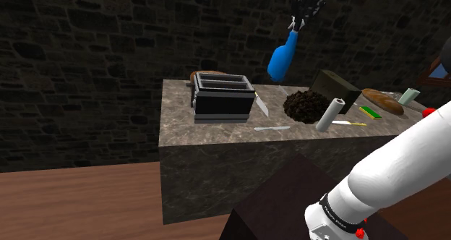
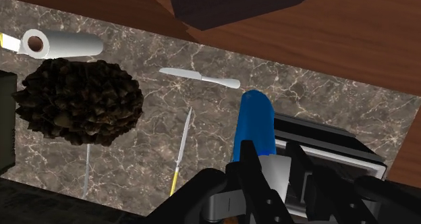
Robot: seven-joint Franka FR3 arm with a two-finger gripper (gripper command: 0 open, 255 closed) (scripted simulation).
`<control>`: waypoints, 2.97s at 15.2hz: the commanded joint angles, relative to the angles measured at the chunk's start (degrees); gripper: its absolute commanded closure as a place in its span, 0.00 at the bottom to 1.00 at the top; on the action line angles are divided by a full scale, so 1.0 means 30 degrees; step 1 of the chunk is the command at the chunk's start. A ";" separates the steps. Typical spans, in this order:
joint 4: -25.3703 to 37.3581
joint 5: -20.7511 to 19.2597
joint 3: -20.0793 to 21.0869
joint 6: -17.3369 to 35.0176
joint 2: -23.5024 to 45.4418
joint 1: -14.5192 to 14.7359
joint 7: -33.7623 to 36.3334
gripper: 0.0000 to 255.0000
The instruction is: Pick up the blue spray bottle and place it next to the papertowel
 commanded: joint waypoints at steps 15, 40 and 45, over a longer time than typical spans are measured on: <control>-0.1565 -0.1236 -0.4856 0.0792 -0.1443 -0.2886 -0.7974 1.00; -0.5433 -0.1746 -0.8057 0.5280 -0.1371 -0.4855 -1.2585 1.00; -0.7154 -0.1912 -0.8038 0.6589 -0.1799 -0.4895 -1.2364 1.00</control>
